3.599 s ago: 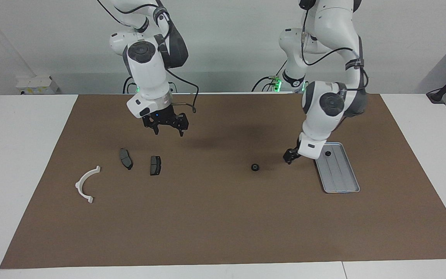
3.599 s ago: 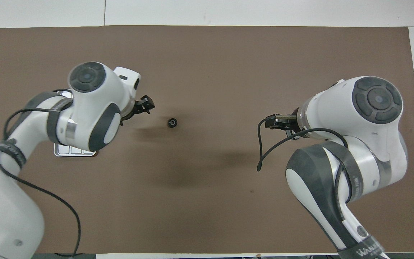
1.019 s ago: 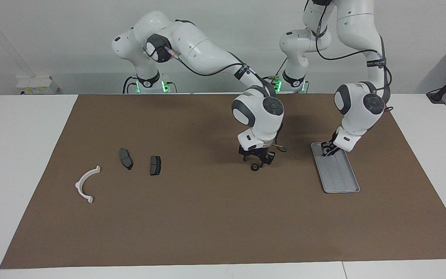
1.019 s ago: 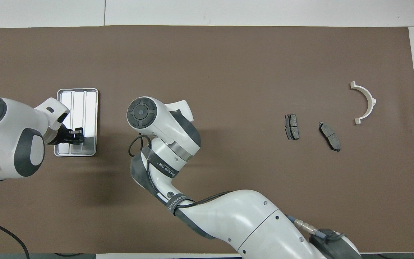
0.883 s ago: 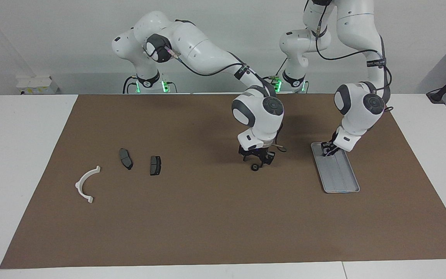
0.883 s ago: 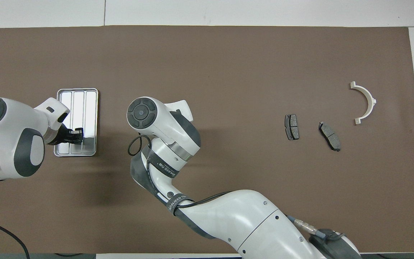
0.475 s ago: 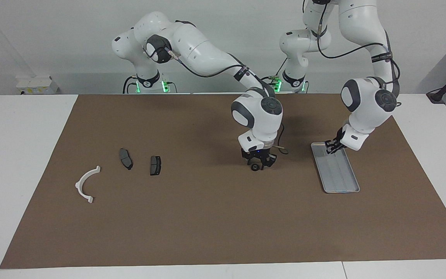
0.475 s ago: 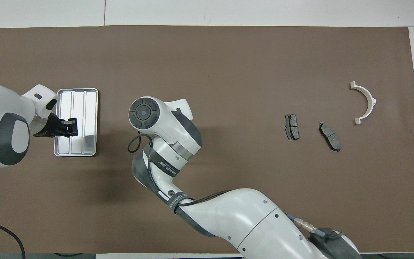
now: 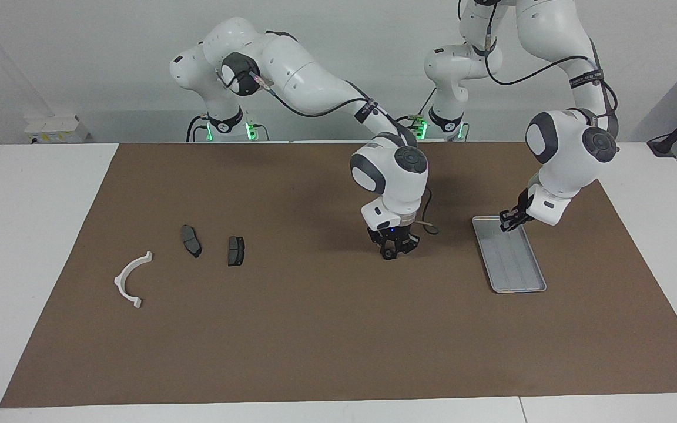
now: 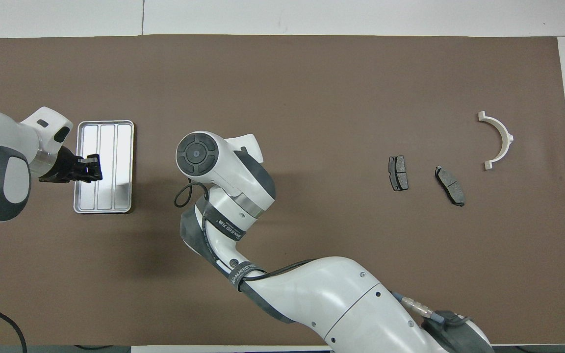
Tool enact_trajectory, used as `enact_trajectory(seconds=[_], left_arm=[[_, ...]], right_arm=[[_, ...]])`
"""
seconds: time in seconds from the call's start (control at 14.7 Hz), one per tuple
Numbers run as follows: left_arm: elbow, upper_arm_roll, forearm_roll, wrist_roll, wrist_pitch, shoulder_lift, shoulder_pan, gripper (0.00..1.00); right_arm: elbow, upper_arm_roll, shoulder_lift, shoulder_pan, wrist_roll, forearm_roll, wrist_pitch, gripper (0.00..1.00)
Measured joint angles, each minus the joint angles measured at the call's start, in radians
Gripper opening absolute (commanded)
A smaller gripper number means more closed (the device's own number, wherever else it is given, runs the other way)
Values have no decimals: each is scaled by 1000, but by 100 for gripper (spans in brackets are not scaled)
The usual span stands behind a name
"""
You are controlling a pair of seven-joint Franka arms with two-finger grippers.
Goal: Place bearing gear from tray to pile
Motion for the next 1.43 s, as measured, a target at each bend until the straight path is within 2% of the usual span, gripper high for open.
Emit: enact_trajectory(seconds=[0.41,0.54,0.68,0.81,0.95,1.15,1.29,1.43], left_arm=[[7,-5,-1,-34,0,0,-2,8],[9,-7,-1,-37,0,0,-3,8],[10,-8,-1,-46,2,0,-4,8],[12,-9,-2,-73,10,0,-17,8],[13,-10,-5,-143,32,0,-61,8],[35,-14,-7,-355,79,15,-195,8],[94,-16,-7,-521,90,61,-302,8],[170,-17,-6,-663,99,141,-403,8]], right_arm=[[0,-1,-1,-1,0,0,-5,0],[2,-12,-11,-11,-2,-8,-54,0],[9,-15,-53,-41,-40,-13,-126,0],[18,-14,-134,-83,-117,-12,-230,0],[21,-13,-228,-134,-236,-10,-330,0],[19,-12,-343,-246,-506,28,-461,0],[15,-12,-386,-348,-730,38,-514,0],[9,-11,-400,-457,-944,42,-530,0]])
